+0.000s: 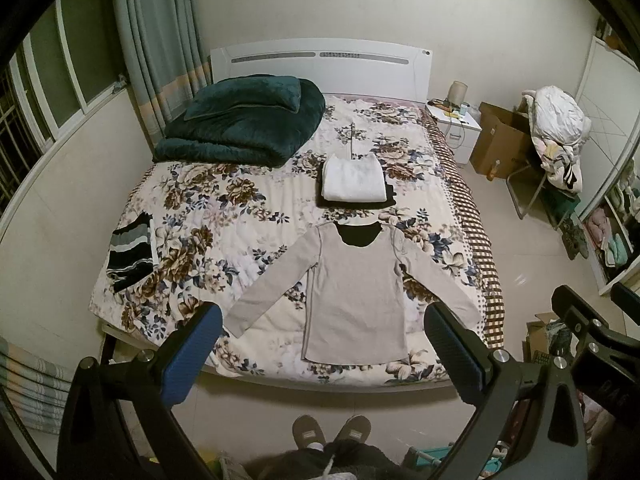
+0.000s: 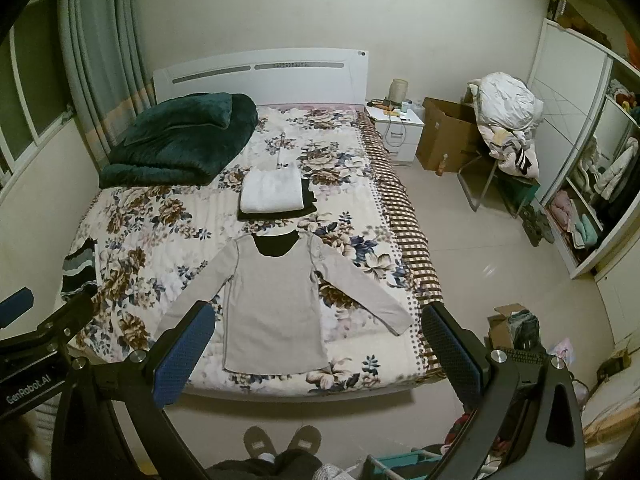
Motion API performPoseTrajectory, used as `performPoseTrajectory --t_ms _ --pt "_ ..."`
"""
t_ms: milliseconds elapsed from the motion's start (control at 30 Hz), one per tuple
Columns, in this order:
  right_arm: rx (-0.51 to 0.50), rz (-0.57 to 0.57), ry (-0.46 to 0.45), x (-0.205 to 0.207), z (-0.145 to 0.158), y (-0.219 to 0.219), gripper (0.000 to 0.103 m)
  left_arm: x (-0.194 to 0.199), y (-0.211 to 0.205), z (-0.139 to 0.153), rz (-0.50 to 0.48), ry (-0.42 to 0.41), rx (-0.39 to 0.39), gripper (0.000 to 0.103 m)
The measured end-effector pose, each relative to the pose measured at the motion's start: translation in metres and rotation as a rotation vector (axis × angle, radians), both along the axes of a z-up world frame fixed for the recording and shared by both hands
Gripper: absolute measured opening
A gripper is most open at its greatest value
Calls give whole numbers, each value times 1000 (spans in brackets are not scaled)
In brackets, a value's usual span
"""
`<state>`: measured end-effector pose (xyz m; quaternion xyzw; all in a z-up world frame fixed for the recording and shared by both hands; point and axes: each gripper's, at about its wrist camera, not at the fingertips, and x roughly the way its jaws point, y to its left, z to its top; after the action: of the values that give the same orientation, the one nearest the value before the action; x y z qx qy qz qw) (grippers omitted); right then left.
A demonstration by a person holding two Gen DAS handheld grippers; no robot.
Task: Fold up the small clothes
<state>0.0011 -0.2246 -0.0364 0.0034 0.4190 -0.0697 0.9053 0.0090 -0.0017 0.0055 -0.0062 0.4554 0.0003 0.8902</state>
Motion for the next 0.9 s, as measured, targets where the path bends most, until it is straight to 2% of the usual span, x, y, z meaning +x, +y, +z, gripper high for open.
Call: performPoseTrajectory --t_ms 900 --pt "0 1 -8 3 2 1 103 6 -1 5 2 -8 0 103"
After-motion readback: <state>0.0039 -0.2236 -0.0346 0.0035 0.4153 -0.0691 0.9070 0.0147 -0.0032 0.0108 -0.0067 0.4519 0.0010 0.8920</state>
